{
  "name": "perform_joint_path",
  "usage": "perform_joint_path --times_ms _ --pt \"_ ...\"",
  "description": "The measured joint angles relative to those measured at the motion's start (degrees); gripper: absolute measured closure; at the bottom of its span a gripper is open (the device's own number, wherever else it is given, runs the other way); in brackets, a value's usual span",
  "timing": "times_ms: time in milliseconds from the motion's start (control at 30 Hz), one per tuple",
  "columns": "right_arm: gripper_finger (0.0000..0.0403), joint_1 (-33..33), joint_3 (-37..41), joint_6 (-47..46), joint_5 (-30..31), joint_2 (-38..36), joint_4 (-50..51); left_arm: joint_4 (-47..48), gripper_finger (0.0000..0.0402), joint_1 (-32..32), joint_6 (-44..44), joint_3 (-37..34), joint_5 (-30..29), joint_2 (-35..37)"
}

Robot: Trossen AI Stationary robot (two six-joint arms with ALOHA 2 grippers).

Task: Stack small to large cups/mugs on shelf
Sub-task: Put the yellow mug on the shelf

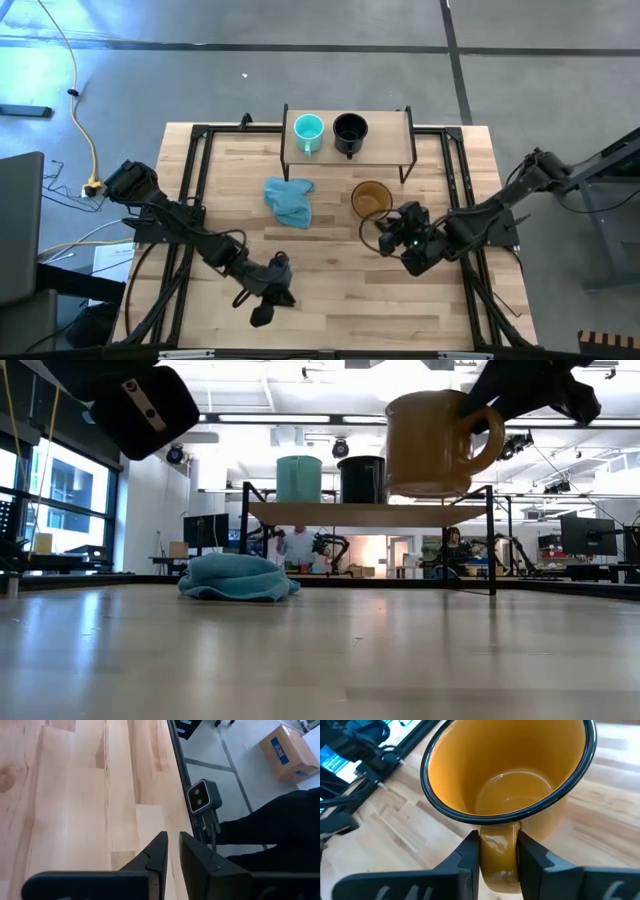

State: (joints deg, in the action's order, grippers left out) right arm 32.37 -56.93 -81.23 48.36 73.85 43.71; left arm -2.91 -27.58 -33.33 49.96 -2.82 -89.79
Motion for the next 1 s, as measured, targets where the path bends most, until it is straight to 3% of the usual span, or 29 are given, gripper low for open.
perform_joint_path --times_ms 633,1000 --pt "0.0336 -7.8 0.0 0.4 -0.1 -9.5 11.4 -0.1 0.0364 -0.7 -0.8 0.0 -2.9 0.0" --pt "0.0336 -16.1 0.0 5.5 -0.1 -13.2 11.2 -0.6 0.0364 -0.7 -1.0 0.0 -5.8 0.0"
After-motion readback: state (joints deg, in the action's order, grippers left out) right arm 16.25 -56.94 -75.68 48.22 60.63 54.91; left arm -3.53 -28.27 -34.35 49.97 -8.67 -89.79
